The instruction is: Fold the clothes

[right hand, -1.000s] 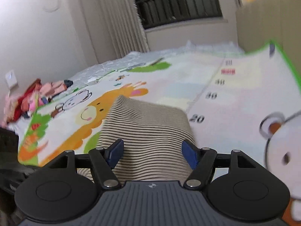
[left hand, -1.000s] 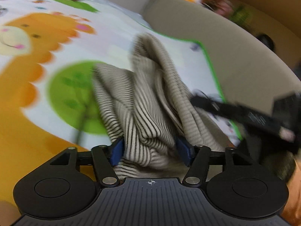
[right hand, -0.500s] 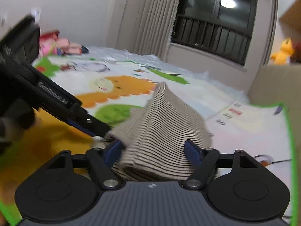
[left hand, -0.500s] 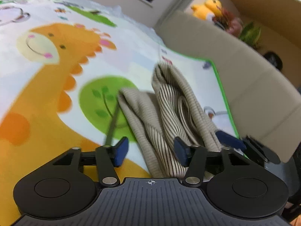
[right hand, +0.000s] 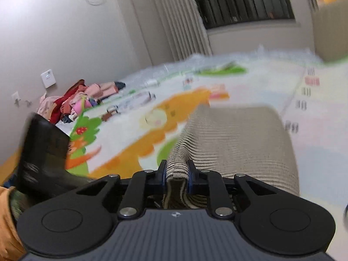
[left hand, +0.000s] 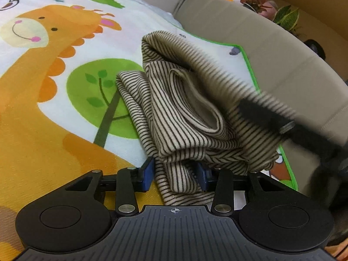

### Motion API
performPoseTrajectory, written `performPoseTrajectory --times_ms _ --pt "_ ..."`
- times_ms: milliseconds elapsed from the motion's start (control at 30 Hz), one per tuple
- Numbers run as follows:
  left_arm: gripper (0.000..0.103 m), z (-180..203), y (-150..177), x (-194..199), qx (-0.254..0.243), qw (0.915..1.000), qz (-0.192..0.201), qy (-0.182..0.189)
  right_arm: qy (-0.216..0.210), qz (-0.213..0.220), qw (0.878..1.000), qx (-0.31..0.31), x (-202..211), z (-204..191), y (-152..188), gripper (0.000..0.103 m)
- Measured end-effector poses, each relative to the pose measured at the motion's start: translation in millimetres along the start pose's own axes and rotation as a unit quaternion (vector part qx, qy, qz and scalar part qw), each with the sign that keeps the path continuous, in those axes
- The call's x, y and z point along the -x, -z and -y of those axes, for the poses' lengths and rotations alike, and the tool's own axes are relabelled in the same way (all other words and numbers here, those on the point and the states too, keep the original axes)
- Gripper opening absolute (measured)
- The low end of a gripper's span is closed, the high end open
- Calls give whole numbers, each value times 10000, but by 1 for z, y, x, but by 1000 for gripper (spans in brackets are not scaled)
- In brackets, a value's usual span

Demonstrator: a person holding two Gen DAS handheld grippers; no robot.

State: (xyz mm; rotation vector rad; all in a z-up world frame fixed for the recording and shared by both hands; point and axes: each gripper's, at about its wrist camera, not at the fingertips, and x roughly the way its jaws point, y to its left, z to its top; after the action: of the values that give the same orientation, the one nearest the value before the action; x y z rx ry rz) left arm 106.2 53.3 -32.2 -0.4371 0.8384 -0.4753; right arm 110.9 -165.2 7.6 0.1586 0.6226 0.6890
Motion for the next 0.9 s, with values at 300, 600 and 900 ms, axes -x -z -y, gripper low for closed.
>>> performPoseTrajectory --times_ms 300,600,900 --pt "59 -6 -16 34 -110 9983 310 -485 11 77 9999 144 -5 -1 16 18" --pt "76 39 -56 34 -492 9943 733 -592 473 159 9919 1164 -9 -32 27 27" --pt "71 40 -45 -20 -934 9895 140 -1093 246 120 9914 1280 18 -13 22 43"
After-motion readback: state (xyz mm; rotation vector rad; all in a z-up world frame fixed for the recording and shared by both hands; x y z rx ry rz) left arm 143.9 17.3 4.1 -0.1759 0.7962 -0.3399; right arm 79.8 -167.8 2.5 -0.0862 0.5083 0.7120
